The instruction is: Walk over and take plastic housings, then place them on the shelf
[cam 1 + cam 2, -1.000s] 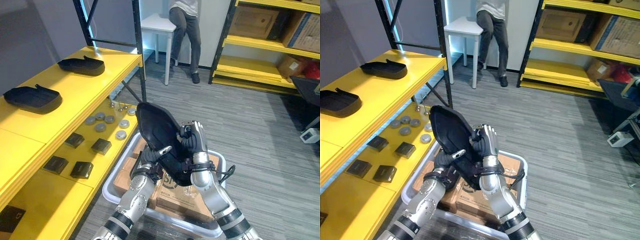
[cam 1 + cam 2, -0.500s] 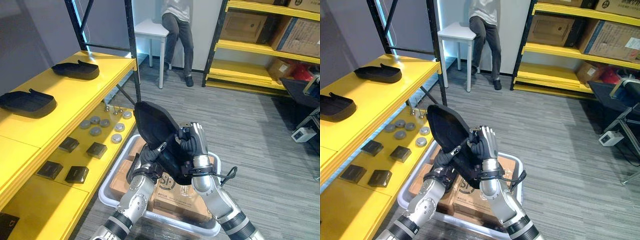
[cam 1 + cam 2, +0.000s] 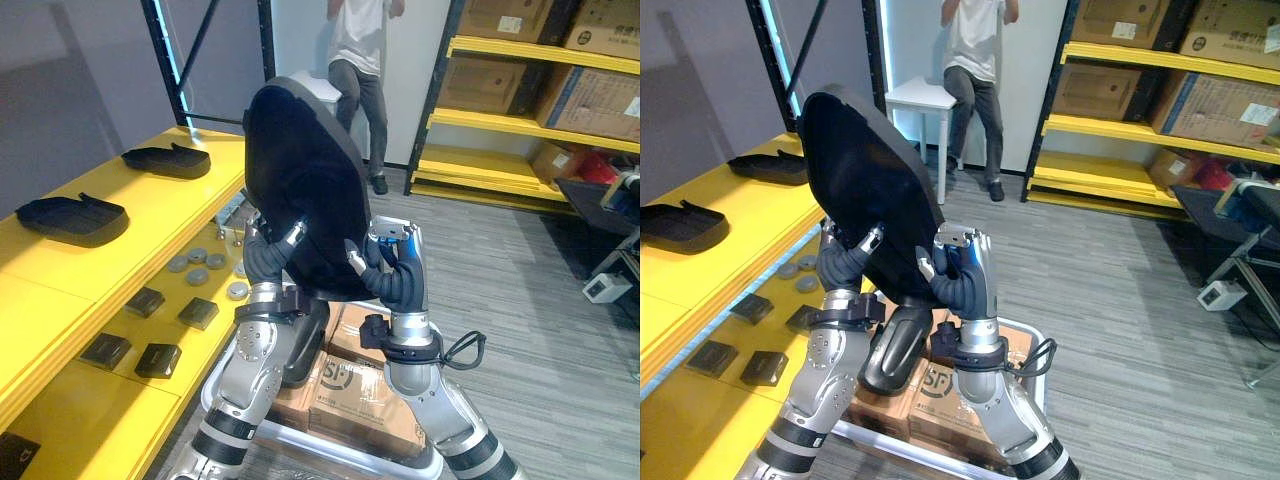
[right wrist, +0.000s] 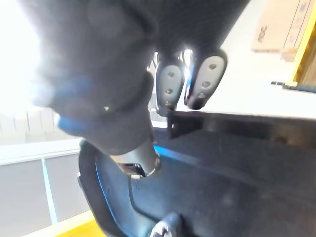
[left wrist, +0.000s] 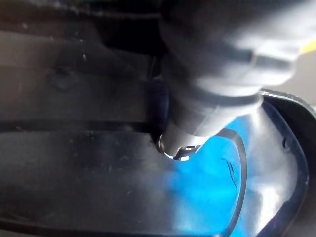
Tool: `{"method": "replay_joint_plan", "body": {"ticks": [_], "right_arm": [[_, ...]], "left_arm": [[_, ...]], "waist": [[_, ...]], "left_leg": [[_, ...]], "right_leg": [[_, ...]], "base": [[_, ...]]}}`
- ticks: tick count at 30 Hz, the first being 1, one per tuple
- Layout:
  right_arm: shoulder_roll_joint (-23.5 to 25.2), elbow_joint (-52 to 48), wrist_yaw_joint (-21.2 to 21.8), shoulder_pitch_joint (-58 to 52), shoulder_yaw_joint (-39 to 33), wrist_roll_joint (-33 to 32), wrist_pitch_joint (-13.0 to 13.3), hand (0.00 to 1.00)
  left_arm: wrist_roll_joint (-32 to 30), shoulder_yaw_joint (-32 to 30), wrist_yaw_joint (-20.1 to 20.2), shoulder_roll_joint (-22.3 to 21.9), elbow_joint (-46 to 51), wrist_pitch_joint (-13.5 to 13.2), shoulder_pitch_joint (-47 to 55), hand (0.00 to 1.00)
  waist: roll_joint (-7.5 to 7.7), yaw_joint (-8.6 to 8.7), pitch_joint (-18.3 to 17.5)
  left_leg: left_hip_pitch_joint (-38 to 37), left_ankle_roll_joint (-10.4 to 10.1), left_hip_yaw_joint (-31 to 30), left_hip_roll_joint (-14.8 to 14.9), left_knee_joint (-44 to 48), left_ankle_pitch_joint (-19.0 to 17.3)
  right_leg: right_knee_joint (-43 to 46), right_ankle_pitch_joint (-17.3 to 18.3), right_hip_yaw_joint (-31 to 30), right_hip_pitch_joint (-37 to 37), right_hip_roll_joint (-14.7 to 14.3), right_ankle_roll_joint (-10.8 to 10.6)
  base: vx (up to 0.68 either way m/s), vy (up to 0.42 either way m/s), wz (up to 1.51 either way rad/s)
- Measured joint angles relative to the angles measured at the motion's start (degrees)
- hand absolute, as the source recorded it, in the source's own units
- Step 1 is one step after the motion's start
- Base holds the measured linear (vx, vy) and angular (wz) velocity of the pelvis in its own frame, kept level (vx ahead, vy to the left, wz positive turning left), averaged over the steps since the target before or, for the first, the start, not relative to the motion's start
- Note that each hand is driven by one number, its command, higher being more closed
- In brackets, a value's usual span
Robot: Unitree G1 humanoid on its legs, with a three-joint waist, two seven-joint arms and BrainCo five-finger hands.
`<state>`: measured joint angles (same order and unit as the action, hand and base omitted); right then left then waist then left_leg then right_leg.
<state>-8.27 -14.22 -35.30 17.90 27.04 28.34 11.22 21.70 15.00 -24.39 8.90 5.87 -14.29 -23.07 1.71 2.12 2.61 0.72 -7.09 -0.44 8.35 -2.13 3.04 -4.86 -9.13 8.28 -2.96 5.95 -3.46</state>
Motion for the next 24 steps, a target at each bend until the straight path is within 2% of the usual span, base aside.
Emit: {"method": "replay_joint_plan", "body": {"ticks": [8, 10, 13, 14, 16, 17, 18, 19, 20, 21, 22, 23, 24], "right_arm": [[0.22, 4.53, 0.79, -0.52, 2.37, -2.70, 2.36, 1.00], [0.37, 6.52, 1.85, -0.50, 3.54, -3.81, 2.59, 1.00], [1.54, 10.46, 3.36, 0.17, 4.76, -5.65, 3.24, 1.00], [2.19, 12.13, 3.92, 0.59, 4.70, -6.06, 3.57, 0.00], [2.48, 14.65, 4.69, 1.88, 4.55, -6.06, 4.11, 0.00], [2.30, 16.72, 5.66, 3.46, 4.42, -6.10, 4.51, 0.00], [2.07, 17.34, 5.94, 3.95, 4.34, -6.14, 4.59, 0.00], [1.25, 18.19, 6.49, 4.85, 4.18, -6.46, 4.54, 0.00], [0.85, 19.98, 7.37, 5.56, 2.21, -7.18, 4.30, 0.00], [0.54, 20.15, 8.12, 5.54, 1.26, -7.70, 3.61, 0.00], [-0.35, 20.23, 9.69, 5.15, 1.10, -7.80, 3.15, 0.00], [-0.22, 20.17, 10.27, 4.52, 1.09, -7.80, 3.00, 0.00], [0.48, 19.85, 11.08, 3.83, 0.97, -7.82, 2.50, 0.00]], "left_arm": [[-2.68, -2.77, -0.07, 0.12, 0.95, 0.01, 4.26, 1.00], [-2.52, -3.89, 0.13, 0.02, 1.01, 0.01, 6.94, 1.00], [-2.51, -6.54, 1.00, -0.74, 1.01, 0.09, 10.76, 1.00], [-2.51, -6.97, 1.08, -1.25, 1.00, 0.18, 11.87, 1.00], [-2.52, -7.98, 1.08, -1.70, 1.00, 0.25, 13.21, 1.00], [-2.51, -8.76, 1.08, -1.65, 0.98, 0.26, 14.19, 1.00], [-2.55, -9.08, 1.08, -1.71, 0.93, 0.26, 14.39, 1.00], [-2.48, -9.73, 1.27, -1.80, 0.50, 0.14, 14.94, 1.00], [-2.24, -10.98, 1.89, -2.18, 0.62, -0.63, 16.79, 1.00], [-2.45, -11.64, 2.28, -2.40, 0.77, -0.83, 17.72, 1.00], [-2.90, -11.74, 2.40, -2.62, 1.03, -0.85, 18.98, 1.00], [-2.92, -12.33, 2.66, -2.85, 1.43, -0.85, 19.90, 1.00], [-3.92, -13.10, 2.79, -2.85, 2.41, -0.81, 21.40, 1.00]], "waist": [[-0.38, -0.12, -0.36], [-0.53, -0.52, -0.44], [-1.08, -2.36, -0.26], [-1.61, -3.28, 0.06], [-3.01, -4.56, 0.76], [-4.26, -5.26, 0.85], [-4.21, -5.40, 0.86], [-3.66, -6.23, 0.98], [-4.12, -7.55, 0.92], [-4.44, -7.88, 0.95], [-5.10, -8.06, 0.72], [-5.17, -8.46, 0.72], [-4.95, -9.34, 0.87]], "left_leg": [[-0.54, -0.10, -1.97, -0.25, -1.91, 1.64], [-0.16, -0.23, -3.02, -0.24, -1.84, 1.80], [3.11, -0.79, -7.96, -0.44, -0.40, 2.46], [5.07, -1.41, -12.06, -0.72, 0.77, 2.86], [7.41, -2.17, -18.12, -1.11, 0.73, 4.31], [9.36, 0.34, -16.04, -0.26, -0.15, 3.26], [10.58, 3.58, -11.78, 0.26, 0.04, 2.05], [12.94, 10.63, 1.10, 1.51, 1.10, 0.04], [14.12, 10.97, 15.36, 3.56, 3.06, -0.48], [13.96, 10.64, 20.60, 4.11, 3.86, -0.43], [13.34, 7.91, 24.35, 4.31, 3.10, 1.54], [13.09, 5.65, 23.18, 3.86, 2.47, 4.43], [12.70, 5.35, 21.67, 3.23, 2.39, 7.51]], "right_leg": [[0.00, 0.00, 1.88, 0.85, 0.32, -0.24], [0.01, 0.13, 2.86, 1.19, 0.32, -0.29], [0.06, 0.52, 7.31, 1.52, 0.29, -0.19], [0.09, 1.22, 11.29, 2.57, 0.21, -0.08], [1.31, 3.37, 18.60, 4.42, 0.14, -0.04], [2.57, 4.91, 23.90, 5.15, 0.27, -0.34], [2.53, 5.31, 26.80, 5.82, 0.77, -0.66], [2.56, 5.87, 31.52, 6.59, 2.83, -1.10], [3.11, 7.15, 35.33, 7.41, 4.53, -2.16], [3.65, 7.62, 37.04, 7.91, 5.19, -2.83], [4.44, 7.93, 40.22, 9.35, 5.60, -3.54], [4.72, 7.94, 41.71, 10.23, 5.79, -4.15], [5.41, 8.36, 42.10, 11.31, 6.36, -4.96]], "base": [[-0.01, 0.007, 0.13], [0.00, -0.002, 0.29], [-0.03, -0.019, 0.75], [-0.05, -0.037, 1.68], [-0.05, -0.060, 2.00], [-0.05, -0.064, 2.04], [0.02, -0.018, 2.39], [0.09, 0.061, 2.24], [0.13, 0.108, 2.01], [0.16, 0.153, 1.70], [0.16, 0.126, 1.29], [0.18, 0.144, 1.02], [0.21, 0.142, 0.50]]}}
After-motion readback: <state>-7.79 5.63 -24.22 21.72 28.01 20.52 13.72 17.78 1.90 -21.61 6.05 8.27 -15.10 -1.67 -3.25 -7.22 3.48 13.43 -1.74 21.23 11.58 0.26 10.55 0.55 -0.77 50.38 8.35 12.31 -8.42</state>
